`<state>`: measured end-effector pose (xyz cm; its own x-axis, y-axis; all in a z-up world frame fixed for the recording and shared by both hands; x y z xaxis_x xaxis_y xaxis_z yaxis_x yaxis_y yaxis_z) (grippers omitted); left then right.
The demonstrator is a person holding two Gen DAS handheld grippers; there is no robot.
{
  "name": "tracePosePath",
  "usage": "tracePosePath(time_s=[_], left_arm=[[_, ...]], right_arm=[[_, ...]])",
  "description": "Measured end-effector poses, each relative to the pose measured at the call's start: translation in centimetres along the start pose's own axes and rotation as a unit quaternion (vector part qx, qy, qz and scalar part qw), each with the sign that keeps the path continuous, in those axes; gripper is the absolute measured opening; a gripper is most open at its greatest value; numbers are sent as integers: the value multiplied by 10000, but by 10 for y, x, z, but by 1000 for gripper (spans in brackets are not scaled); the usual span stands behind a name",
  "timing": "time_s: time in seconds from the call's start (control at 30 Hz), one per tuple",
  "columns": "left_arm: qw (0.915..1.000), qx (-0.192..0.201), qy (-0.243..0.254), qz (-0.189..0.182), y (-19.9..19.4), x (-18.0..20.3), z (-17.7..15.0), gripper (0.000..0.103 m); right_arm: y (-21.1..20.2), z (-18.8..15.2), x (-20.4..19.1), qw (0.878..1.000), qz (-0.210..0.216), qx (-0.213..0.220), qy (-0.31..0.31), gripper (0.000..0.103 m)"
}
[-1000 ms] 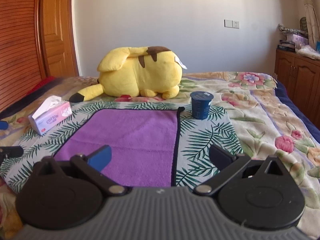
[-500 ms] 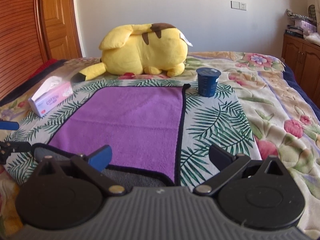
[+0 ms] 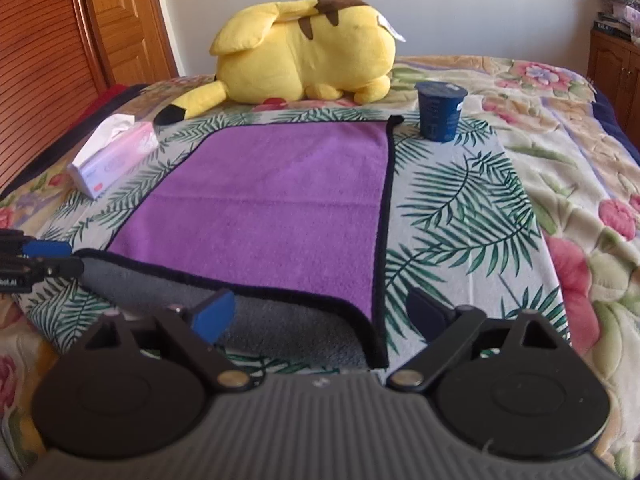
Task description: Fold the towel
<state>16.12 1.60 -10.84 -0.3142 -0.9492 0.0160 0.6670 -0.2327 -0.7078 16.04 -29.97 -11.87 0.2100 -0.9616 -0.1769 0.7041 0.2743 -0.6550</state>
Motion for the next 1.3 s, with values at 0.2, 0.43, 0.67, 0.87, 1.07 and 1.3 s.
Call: tracePosePath(time_s=[0.2, 0.43, 0.67, 0.87, 1.07, 1.3], left_arm=[[9996, -120, -233, -43, 5, -6, -3, 12], [9994, -164, -293, -24, 7, -7, -5, 0], [9994, -164, -310, -4, 8, -8, -6, 0], [9995, -160, -263, 24, 8, -6, -6, 0], [9996, -163, -209, 38, 9, -5, -7, 0], [9997, -120, -202, 12, 8, -5, -7, 0]], right_arm=[[4, -2, 4, 9999, 52, -151, 59, 88], [8, -3, 10, 9995, 93, -270, 147, 85], [12, -3, 15, 9986, 211, -390, 282, 82], [14, -3, 15, 9981, 342, -453, 254, 75], [13, -2, 17, 9978, 347, -486, 274, 60], [13, -1, 21, 9976, 314, -527, 323, 49]])
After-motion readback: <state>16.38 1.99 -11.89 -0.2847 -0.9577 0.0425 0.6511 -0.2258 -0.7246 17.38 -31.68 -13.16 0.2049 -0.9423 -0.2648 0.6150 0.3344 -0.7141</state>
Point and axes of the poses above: each gripper's, at about its wrist camera, not at the fingertips, and y roughly the way its jaws point, x to its right, z to its top, the point moved 1 cm from there along y, roughly the way its jaws point, and after that the axes turned 3 degrees about y, right-handed, at the moved point
